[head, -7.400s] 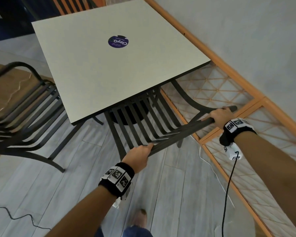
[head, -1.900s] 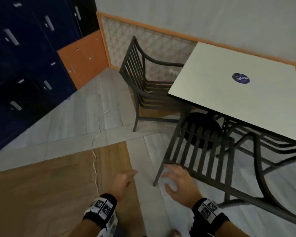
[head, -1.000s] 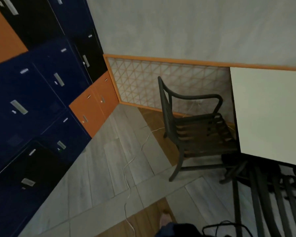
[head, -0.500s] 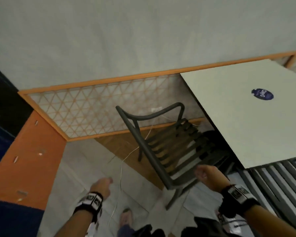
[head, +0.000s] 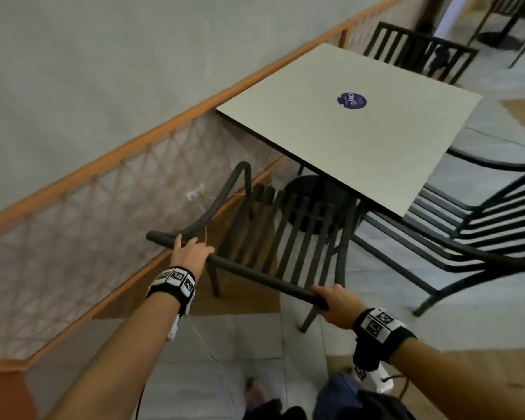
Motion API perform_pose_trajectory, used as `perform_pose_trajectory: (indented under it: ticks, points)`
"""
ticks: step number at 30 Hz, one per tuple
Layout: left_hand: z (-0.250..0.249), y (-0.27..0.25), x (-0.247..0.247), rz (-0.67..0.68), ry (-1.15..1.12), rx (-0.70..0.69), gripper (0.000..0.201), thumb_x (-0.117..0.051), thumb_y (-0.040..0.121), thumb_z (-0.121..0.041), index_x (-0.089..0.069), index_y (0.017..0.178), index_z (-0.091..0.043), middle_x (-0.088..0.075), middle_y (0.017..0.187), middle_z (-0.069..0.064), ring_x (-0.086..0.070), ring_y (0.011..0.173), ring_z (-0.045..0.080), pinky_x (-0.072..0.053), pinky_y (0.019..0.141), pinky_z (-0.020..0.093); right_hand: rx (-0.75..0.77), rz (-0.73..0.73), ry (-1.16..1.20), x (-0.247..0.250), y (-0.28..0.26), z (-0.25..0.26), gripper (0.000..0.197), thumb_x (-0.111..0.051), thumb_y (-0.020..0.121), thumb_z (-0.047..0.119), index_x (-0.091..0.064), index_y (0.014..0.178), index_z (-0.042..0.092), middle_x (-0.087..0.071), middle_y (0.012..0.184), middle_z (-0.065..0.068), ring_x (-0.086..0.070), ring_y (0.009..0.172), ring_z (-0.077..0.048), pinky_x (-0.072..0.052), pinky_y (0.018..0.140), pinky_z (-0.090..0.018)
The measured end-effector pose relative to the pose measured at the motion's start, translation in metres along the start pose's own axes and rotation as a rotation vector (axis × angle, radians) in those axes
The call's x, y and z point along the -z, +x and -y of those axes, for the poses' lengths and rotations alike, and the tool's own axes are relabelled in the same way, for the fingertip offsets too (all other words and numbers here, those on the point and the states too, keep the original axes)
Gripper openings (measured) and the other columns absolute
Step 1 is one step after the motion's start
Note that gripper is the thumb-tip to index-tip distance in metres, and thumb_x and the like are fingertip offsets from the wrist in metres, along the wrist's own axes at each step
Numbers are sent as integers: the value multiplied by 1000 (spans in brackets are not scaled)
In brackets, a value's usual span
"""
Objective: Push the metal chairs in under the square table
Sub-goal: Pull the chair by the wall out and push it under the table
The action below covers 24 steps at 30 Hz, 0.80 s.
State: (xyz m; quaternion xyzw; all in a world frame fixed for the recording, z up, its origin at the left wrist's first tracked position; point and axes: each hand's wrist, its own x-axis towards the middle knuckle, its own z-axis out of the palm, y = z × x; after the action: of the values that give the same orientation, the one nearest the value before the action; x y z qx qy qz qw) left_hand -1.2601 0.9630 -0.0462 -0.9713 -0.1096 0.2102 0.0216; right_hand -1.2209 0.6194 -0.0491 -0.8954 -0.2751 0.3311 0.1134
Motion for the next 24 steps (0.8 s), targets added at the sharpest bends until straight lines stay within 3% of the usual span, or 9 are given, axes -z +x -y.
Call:
perform_pose_trajectory:
  ticks: [3,6,8,11,15,18,24]
  points:
    - [11,4,-1,-36,-56,-68,42,-51,86,0,-61,104,-36,-64,113,-8,-47,123,21,-6,115,67,-19,-76,64,-3,-8,9,27,-49,90,19,-53,115,30,-63,90,-3,-60,80,-22,-45,65,-27]
    - [25,6,-6,-81,-109,-68,44,-51,86,2,-57,87,-41,-62,100,-11,-50,112,20,-4,107,78,-43,-97,50,-3,-8,27,31,-46,91,16,-52,118,29,-57,82,-1,-55,67,-19,-42,59,-26]
    - [39,7,-8,-98,-132,-47,45,-52,86,2,-60,93,-41,-62,104,-11,-49,117,19,-5,105,80,-44,-102,69,-11,-7,44,29,-46,91,16,-51,116,30,-53,79,2,-53,66,-17,-43,56,-24]
    - [62,7,-11,-91,-123,-7,46,-54,85,3,-62,103,-38,-61,116,-9,-43,127,20,-6,105,80,-21,-108,95,-34,-2,67,30,-45,88,16,-50,114,32,-63,86,-6,-63,79,-28,-53,69,-40]
    - [84,4,-11,-45,4,15,52,-55,84,4,-58,117,-36,-51,137,-9,-29,140,23,-6,106,79,8,-103,14,-55,3,94,39,-42,91,19,-39,129,26,-64,103,-14,-62,90,-37,-45,69,-42]
    - [91,11,-6,-22,50,28,48,-53,88,0,-58,117,-38,-52,136,-11,-31,138,23,-8,107,78,56,-85,-57,-54,8,108,40,-39,92,15,-36,132,18,-62,111,-14,-60,95,-40,-33,66,-37]
    - [87,41,8,-10,-3,49,36,-54,91,-7,-63,109,-37,-59,130,-10,-33,137,27,0,110,75,72,-137,-48,-40,32,101,38,-42,90,16,-40,127,17,-64,106,-12,-61,90,-39,-34,65,-38]
